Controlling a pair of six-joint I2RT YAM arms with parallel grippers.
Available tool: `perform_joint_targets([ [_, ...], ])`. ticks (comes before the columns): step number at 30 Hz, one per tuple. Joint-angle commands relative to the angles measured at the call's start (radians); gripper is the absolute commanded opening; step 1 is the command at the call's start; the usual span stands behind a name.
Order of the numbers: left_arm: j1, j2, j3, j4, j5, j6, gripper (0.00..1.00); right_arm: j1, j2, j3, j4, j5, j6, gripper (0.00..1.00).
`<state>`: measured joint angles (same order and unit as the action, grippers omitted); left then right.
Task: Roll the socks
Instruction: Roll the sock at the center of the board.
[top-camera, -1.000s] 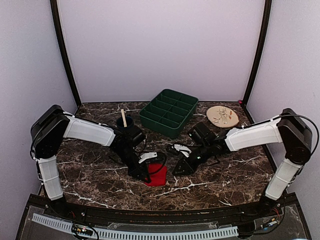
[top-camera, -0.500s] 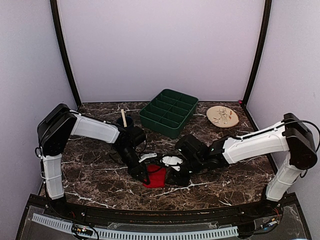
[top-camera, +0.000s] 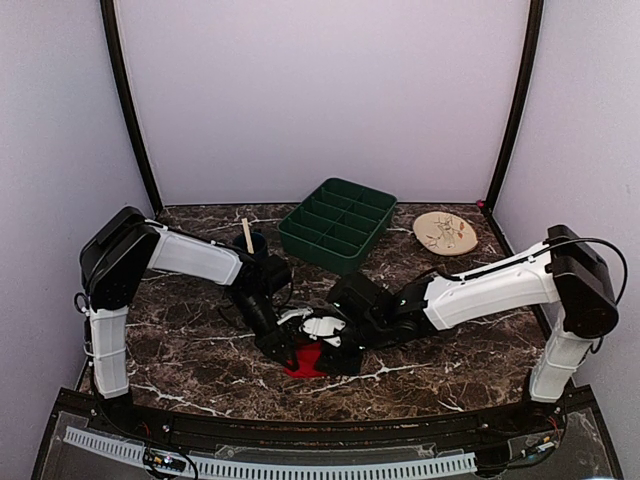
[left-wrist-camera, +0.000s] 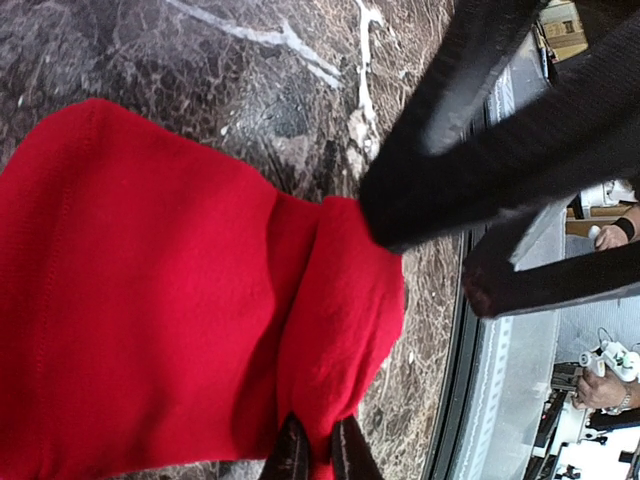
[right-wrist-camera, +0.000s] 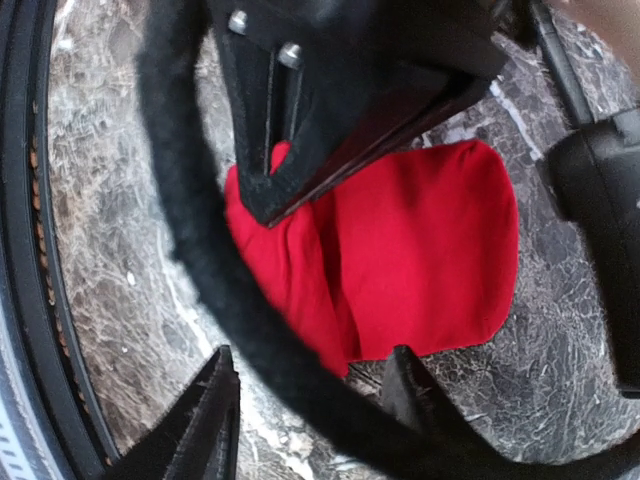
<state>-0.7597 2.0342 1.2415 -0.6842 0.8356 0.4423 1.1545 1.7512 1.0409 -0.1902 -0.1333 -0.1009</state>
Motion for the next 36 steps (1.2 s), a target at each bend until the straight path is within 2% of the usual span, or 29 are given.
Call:
perform_joint_targets([
  [1, 0.011, 0.019, 0.016, -0.054, 0.015, 0.025, 0.04, 0.019, 0.03, 0.036, -0.015, 0.01, -0.04, 0.46],
  [17, 0.03, 0.04, 0.034, -0.07, 0.054, 0.041, 0.04, 0.022, 0.121, 0.1, -0.046, -0.008, -0.101, 0.42],
  [25, 0.035, 0.045, 0.037, -0.069, 0.063, 0.044, 0.04, 0.021, 0.15, 0.105, -0.061, -0.03, -0.12, 0.25],
  [32, 0.038, 0.051, 0.042, -0.071, 0.07, 0.043, 0.04, 0.02, 0.17, 0.105, -0.064, -0.045, -0.122, 0.19],
  [36, 0.04, 0.053, 0.042, -0.068, 0.073, 0.038, 0.04, 0.019, 0.182, 0.105, -0.071, -0.056, -0.117, 0.1],
])
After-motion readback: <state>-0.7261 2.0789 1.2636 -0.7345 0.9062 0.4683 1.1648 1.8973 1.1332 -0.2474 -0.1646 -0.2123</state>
